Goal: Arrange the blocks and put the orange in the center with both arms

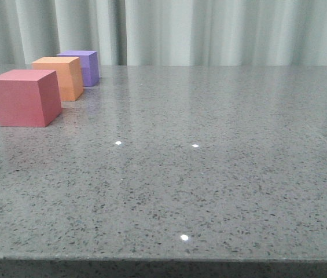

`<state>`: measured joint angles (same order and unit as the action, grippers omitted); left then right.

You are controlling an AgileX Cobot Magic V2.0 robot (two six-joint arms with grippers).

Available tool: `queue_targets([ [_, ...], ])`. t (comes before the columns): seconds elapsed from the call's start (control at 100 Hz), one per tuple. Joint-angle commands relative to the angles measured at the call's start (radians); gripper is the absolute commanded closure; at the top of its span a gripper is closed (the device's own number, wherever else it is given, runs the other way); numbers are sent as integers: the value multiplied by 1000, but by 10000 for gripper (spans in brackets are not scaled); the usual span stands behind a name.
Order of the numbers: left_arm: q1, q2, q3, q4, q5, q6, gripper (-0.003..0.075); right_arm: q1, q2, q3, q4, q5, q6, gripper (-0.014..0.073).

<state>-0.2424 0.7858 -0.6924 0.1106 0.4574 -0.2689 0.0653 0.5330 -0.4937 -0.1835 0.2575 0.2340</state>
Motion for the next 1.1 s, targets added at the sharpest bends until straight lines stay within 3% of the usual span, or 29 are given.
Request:
queue_targets([
  [0.0, 2, -119, 42, 1, -48, -2, 83, -7, 2, -27, -12, -84, -6, 662],
  [0.12, 2, -254, 113, 1, 2, -2, 115, -7, 2, -27, -12, -84, -6, 662],
  [0.21, 2, -340, 137, 1, 31, -2, 206, -7, 2, -27, -12, -84, -6, 662],
  [0.49, 2, -474, 153, 1, 47, -2, 743, -7, 2, -27, -12, -84, -6, 662],
  [1.09, 2, -474, 156, -1, 49, -2, 741, -7, 2, -27, -12, -84, -6, 662],
])
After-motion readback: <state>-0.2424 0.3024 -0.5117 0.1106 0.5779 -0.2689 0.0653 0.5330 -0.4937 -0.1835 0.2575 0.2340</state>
